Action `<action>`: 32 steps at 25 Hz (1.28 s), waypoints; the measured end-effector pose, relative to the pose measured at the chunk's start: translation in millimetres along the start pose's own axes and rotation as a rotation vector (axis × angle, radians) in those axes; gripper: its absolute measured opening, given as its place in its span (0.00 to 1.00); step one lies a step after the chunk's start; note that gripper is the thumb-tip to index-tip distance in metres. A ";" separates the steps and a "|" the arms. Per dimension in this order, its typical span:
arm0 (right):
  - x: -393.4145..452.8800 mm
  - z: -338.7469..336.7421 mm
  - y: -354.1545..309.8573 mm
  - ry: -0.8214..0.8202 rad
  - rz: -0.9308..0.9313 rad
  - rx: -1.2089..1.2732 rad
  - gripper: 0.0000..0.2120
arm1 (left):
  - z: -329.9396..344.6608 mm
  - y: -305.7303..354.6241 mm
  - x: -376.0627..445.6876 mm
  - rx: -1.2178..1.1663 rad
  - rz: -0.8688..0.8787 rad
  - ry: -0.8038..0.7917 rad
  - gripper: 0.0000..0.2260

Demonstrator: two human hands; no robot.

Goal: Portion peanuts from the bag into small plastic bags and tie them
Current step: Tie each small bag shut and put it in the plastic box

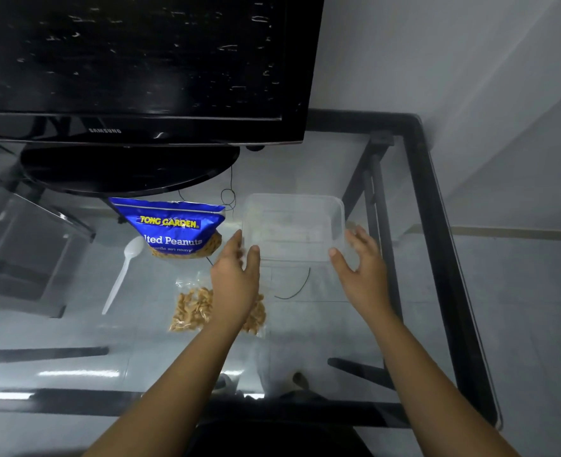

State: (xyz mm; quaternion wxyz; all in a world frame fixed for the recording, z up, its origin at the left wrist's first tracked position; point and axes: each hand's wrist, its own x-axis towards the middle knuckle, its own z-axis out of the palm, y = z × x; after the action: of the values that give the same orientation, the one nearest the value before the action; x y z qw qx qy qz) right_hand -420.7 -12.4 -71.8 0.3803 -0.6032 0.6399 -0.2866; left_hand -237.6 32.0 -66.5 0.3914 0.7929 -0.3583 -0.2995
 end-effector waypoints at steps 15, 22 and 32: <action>16.2 -69.2 69.6 0.156 0.462 0.610 0.31 | 21.7 -11.2 43.3 0.503 0.093 -0.048 0.18; 4.4 -46.5 73.4 0.216 0.212 -0.257 0.26 | 8.7 -20.5 38.1 0.413 0.121 0.030 0.18; -75.8 96.5 10.1 -0.359 -0.054 -0.167 0.17 | -61.3 -69.9 -8.6 0.531 0.064 -0.144 0.12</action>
State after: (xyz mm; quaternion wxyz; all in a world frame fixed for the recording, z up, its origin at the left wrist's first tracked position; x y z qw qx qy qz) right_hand -347.3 72.6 -122.2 0.4291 -0.6910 0.5669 -0.1302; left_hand -172.8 94.3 -91.8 0.1523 0.8327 -0.4761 -0.2383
